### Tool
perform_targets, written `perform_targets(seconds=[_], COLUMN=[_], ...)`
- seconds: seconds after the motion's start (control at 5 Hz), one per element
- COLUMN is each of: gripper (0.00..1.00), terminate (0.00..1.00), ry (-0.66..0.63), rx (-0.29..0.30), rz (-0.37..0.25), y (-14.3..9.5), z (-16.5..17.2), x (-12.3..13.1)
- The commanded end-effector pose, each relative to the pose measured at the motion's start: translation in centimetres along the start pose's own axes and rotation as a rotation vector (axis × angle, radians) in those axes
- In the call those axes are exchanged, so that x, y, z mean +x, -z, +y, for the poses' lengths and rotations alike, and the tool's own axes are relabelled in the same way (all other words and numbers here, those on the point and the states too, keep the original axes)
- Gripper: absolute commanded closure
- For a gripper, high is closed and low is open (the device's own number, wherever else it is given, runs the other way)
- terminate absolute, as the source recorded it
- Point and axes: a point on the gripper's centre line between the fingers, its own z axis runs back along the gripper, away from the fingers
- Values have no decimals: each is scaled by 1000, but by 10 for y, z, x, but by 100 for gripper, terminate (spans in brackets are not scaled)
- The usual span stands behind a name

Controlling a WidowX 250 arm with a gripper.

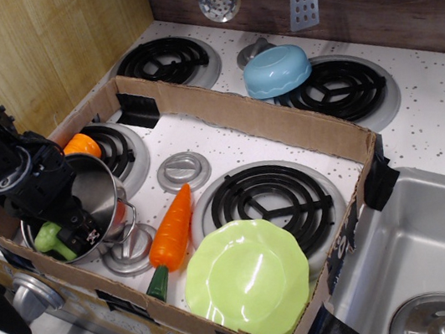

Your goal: Take broccoli out of pan

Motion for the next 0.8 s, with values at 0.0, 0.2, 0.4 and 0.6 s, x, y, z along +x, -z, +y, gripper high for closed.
perform_targets(seconds=[0.0,0.2,0.4,0.6], gripper=[100,100,100,100], terminate=[0,0,0,0], ry=[30,56,83,112], rx=[30,45,66,117], rz=[2,5,29,52], y=[-11,-22,-48,-76], z=[-2,-2,-10,-19], x=[0,9,28,48])
